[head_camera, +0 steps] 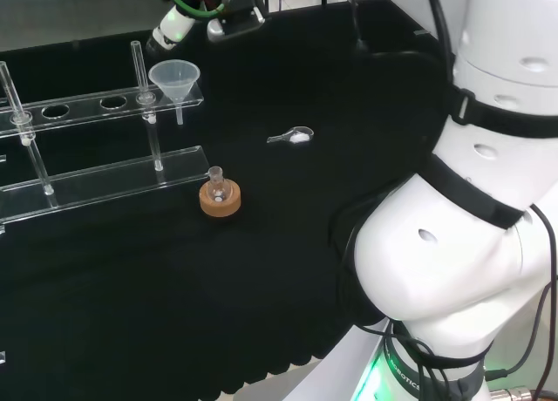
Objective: Pick up the funnel from the transparent funnel stand.
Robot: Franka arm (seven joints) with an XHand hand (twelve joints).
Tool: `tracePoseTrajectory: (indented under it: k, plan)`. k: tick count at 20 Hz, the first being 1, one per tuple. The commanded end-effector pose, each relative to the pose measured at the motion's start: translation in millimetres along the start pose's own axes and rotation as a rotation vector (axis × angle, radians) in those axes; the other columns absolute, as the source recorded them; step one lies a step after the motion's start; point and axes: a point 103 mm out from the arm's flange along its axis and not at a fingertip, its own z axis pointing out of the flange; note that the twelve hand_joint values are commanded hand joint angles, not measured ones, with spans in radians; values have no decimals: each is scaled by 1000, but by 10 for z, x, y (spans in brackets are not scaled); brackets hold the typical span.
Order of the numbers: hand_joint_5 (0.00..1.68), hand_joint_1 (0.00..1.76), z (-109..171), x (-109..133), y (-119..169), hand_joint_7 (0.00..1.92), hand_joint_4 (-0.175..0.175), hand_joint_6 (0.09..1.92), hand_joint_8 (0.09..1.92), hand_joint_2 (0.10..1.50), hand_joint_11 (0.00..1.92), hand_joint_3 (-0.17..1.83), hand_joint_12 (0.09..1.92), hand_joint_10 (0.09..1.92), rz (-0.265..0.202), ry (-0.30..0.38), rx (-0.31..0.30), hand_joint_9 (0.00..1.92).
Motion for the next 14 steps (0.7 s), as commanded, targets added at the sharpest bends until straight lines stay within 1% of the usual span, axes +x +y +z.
tracePoseTrajectory:
  k: [1,6,10,14]
  plan:
    - [2,519,147,136,136,0,-17,87,527,748,303,144,1492,876,-47,-62,120,124]
    - [11,500,178,184,187,0,-24,87,499,732,306,133,1508,917,-56,-98,166,93]
    - [45,510,216,227,222,0,-31,87,524,728,305,130,1513,928,-67,-148,151,93]
    - [70,546,255,250,263,0,-35,87,580,723,303,125,1517,932,-69,-178,161,102]
